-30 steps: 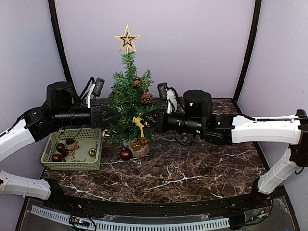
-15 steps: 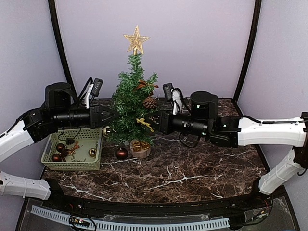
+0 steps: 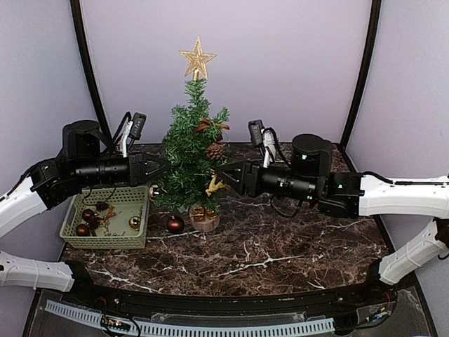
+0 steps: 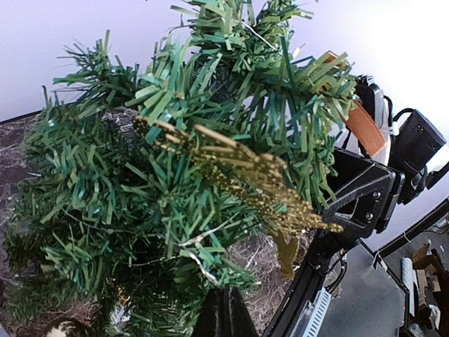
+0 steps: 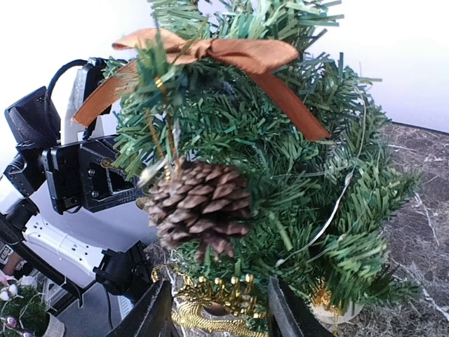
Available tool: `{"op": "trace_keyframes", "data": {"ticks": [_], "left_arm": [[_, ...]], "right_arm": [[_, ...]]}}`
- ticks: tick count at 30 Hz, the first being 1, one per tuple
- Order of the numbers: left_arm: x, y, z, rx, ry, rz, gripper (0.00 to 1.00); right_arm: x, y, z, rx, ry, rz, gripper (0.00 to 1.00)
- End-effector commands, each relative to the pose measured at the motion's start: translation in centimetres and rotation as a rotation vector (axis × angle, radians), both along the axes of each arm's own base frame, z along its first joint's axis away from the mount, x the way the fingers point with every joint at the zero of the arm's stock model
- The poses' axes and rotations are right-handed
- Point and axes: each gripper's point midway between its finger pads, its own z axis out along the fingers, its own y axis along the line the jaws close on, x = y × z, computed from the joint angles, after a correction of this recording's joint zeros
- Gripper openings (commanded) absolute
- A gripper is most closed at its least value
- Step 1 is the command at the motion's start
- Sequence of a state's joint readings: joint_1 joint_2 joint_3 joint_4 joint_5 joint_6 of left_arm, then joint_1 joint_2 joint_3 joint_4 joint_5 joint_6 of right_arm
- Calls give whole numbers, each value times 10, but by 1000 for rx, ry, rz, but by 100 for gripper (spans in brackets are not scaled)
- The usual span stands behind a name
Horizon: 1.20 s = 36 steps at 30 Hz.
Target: Decorate the small christmas tree
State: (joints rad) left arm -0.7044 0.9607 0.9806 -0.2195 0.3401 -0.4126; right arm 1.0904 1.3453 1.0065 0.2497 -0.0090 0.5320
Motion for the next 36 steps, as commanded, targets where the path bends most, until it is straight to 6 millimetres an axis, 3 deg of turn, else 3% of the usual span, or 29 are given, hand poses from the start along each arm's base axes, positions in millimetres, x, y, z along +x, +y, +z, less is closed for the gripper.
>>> {"op": "trace_keyframes", "data": {"ticks": [1, 12, 25, 30, 36], "left_arm": [[-2, 5, 5, -13, -9, 10, 0], [-3, 2, 4, -14, -5, -5, 0], [-2, 1, 2, -11, -7, -4, 0], [-3, 5, 5, -11, -16, 7, 5], [-6, 14, 9, 8, -19, 32, 29]], "right_arm": [[-5, -2, 13, 47, -33, 11, 46], [-5, 8, 6, 49, -24, 36, 30], [-5, 18, -1, 65, -13, 60, 27], [-9, -1, 11, 83, -59, 37, 35], [-7, -37, 0, 24, -74, -64, 51]]}}
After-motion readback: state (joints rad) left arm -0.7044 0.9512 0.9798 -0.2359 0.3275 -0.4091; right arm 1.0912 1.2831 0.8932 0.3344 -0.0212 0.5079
